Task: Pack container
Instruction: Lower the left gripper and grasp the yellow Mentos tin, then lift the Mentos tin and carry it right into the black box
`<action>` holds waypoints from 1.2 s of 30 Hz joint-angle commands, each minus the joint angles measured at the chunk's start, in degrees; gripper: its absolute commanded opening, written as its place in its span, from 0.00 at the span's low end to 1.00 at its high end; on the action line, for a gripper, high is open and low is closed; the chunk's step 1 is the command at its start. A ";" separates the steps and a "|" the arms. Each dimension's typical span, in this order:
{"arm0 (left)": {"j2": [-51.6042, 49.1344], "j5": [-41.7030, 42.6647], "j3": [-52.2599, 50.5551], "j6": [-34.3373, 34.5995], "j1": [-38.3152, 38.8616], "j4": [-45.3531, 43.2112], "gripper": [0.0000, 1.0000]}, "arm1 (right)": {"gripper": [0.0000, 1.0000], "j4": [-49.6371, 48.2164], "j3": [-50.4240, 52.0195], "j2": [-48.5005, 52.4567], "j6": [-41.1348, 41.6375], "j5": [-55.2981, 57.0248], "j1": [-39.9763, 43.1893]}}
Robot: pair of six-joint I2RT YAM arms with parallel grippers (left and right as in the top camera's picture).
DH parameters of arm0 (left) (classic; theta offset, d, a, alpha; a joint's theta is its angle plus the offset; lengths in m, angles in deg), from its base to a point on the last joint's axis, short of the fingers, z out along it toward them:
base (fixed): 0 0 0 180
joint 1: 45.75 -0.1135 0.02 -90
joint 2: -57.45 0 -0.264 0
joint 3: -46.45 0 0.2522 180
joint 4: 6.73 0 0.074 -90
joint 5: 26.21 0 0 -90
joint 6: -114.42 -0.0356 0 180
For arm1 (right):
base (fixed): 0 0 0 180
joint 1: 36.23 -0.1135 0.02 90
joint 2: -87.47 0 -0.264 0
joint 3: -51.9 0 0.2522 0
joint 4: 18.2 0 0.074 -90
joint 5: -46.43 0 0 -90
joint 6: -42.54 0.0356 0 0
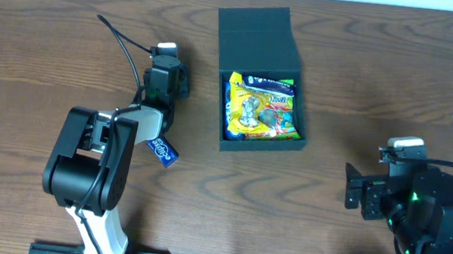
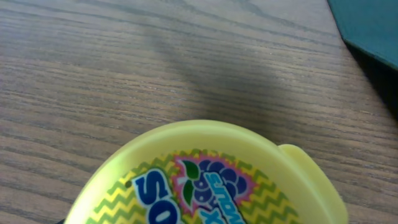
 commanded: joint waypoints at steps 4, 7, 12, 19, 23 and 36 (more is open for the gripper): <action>-0.98 -1.09 0.79 -0.17 -0.20 -0.24 0.48 | 0.99 0.20 0.28 -0.07 0.81 0.90 0.39; -0.98 -1.22 0.79 -0.17 -0.20 -0.24 0.33 | 0.99 0.20 0.28 -0.07 0.81 1.09 0.39; -0.81 -1.22 0.79 -0.17 -0.17 -0.22 0.20 | 0.99 0.24 0.28 -0.07 0.79 1.29 0.39; 2.54 -1.22 0.79 -0.17 -0.13 2.10 0.13 | 0.99 0.22 0.28 -0.07 0.81 1.25 0.39; 6.84 -1.22 0.79 -0.13 -0.11 5.51 0.12 | 0.99 0.24 0.28 -0.07 0.81 1.25 0.39; 25.22 -1.33 4.28 5.57 4.85 27.43 0.05 | 0.99 0.33 0.28 -0.07 0.81 1.22 0.39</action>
